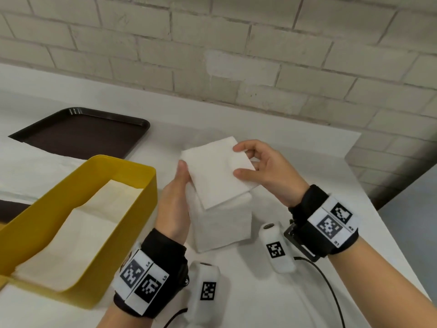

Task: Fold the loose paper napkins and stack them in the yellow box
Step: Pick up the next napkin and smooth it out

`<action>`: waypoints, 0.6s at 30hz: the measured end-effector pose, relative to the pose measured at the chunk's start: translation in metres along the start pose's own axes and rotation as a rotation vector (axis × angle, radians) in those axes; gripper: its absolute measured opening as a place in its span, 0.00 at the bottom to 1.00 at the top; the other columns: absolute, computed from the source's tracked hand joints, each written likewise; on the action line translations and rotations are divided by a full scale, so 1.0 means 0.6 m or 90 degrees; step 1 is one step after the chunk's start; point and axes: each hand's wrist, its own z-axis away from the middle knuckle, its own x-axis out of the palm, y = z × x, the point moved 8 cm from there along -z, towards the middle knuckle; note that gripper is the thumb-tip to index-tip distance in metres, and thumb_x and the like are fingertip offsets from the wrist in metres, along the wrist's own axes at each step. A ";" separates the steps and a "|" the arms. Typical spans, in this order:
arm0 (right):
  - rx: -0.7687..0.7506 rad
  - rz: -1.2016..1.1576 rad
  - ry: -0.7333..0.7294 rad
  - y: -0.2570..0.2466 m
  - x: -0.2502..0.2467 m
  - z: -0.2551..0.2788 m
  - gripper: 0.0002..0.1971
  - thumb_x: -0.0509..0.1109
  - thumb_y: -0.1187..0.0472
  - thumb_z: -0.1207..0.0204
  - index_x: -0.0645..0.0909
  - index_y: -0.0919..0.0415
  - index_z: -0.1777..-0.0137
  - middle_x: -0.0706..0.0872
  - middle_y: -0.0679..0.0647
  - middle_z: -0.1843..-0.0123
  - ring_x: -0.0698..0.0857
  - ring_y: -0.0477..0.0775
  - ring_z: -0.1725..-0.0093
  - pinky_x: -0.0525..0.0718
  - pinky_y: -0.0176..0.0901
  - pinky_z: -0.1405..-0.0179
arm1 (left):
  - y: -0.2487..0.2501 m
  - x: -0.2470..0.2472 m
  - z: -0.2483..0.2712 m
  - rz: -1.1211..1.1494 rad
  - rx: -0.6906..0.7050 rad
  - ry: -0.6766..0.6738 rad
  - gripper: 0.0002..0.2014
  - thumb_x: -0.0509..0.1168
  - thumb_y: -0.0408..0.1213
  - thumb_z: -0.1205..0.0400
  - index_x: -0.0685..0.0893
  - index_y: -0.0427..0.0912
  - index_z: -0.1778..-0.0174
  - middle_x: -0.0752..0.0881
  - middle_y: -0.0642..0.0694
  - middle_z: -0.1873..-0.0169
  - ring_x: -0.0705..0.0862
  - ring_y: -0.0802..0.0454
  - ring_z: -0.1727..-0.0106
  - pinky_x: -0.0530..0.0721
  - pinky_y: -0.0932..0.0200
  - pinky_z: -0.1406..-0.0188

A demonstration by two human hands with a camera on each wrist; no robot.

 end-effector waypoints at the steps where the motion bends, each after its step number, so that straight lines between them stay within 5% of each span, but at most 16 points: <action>1: 0.002 0.035 -0.012 -0.001 0.005 0.002 0.23 0.72 0.74 0.30 0.75 0.46 0.44 0.75 0.51 0.52 0.85 0.49 0.59 0.83 0.42 0.55 | 0.004 -0.002 0.001 -0.032 0.018 0.004 0.16 0.55 0.46 0.17 0.86 0.43 0.52 0.92 0.48 0.56 0.89 0.52 0.50 0.85 0.56 0.50; 4: -0.051 0.216 -0.029 -0.020 0.013 0.004 0.33 0.74 0.67 0.30 0.66 0.34 0.35 0.72 0.43 0.47 0.81 0.50 0.53 0.81 0.37 0.53 | 0.008 -0.004 0.002 -0.100 0.047 -0.011 0.11 0.58 0.37 0.16 0.86 0.42 0.56 0.91 0.51 0.61 0.89 0.56 0.55 0.86 0.62 0.55; 7: -0.154 0.344 -0.015 -0.052 0.011 0.001 0.25 0.71 0.62 0.25 0.71 0.40 0.33 0.70 0.36 0.46 0.76 0.38 0.49 0.76 0.24 0.55 | 0.016 0.005 0.010 -0.152 0.081 -0.052 0.11 0.57 0.35 0.16 0.86 0.43 0.57 0.91 0.56 0.65 0.88 0.63 0.60 0.83 0.71 0.64; 11: -0.218 0.361 0.006 -0.066 0.009 0.006 0.11 0.69 0.64 0.24 0.84 0.50 0.44 0.79 0.37 0.51 0.77 0.33 0.53 0.72 0.24 0.60 | 0.020 0.008 0.013 -0.180 0.099 -0.067 0.12 0.57 0.35 0.16 0.85 0.43 0.58 0.90 0.59 0.66 0.87 0.67 0.62 0.80 0.74 0.66; 18: -0.266 0.328 0.050 -0.062 0.007 0.013 0.04 0.71 0.58 0.30 0.84 0.53 0.57 0.78 0.38 0.54 0.78 0.36 0.50 0.72 0.22 0.47 | 0.011 0.010 0.014 -0.170 0.067 -0.067 0.13 0.57 0.36 0.17 0.85 0.40 0.62 0.90 0.53 0.68 0.87 0.62 0.64 0.82 0.71 0.66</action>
